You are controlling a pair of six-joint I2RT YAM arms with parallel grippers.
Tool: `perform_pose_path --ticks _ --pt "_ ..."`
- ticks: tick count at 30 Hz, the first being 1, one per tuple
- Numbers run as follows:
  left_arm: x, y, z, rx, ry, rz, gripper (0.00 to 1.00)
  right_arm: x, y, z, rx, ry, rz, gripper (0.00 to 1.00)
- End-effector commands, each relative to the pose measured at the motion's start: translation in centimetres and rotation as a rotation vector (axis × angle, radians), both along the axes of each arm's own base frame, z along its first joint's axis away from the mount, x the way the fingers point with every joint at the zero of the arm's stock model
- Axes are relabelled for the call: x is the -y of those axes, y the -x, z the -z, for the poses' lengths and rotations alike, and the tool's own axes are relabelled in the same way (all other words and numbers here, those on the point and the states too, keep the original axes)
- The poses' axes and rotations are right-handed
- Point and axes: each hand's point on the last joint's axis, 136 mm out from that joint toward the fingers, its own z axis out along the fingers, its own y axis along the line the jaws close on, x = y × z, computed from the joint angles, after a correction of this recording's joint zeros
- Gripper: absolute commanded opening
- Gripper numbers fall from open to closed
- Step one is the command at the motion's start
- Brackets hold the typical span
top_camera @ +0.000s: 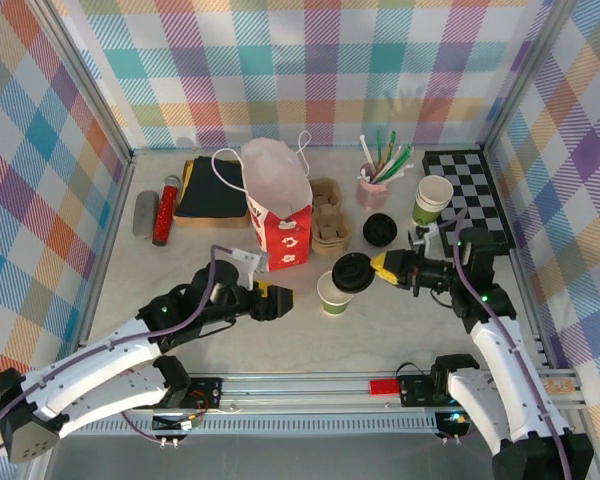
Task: Pack the takeout coffee
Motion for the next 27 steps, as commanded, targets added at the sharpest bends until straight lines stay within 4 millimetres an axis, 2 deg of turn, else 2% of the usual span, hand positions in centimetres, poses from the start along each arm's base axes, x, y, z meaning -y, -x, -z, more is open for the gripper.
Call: perform_pose_path --ticks 1,7,18,27 --pt "1.1 0.3 -3.0 -0.058 0.245 0.035 0.70 0.0 -1.0 0.6 0.104 0.034 0.015 0.09" --pt "1.1 -0.2 -0.9 -0.119 0.276 0.018 0.68 -0.3 -1.9 4.1 0.061 0.056 0.002 0.08" --pt "0.1 -1.2 1.9 -0.163 0.264 -0.039 0.66 -1.3 -2.4 7.0 0.047 0.090 -0.019 0.08" --pt "-0.6 -1.4 2.2 -0.150 0.245 -0.066 0.64 -1.3 -3.3 8.6 0.038 0.120 -0.009 0.07"
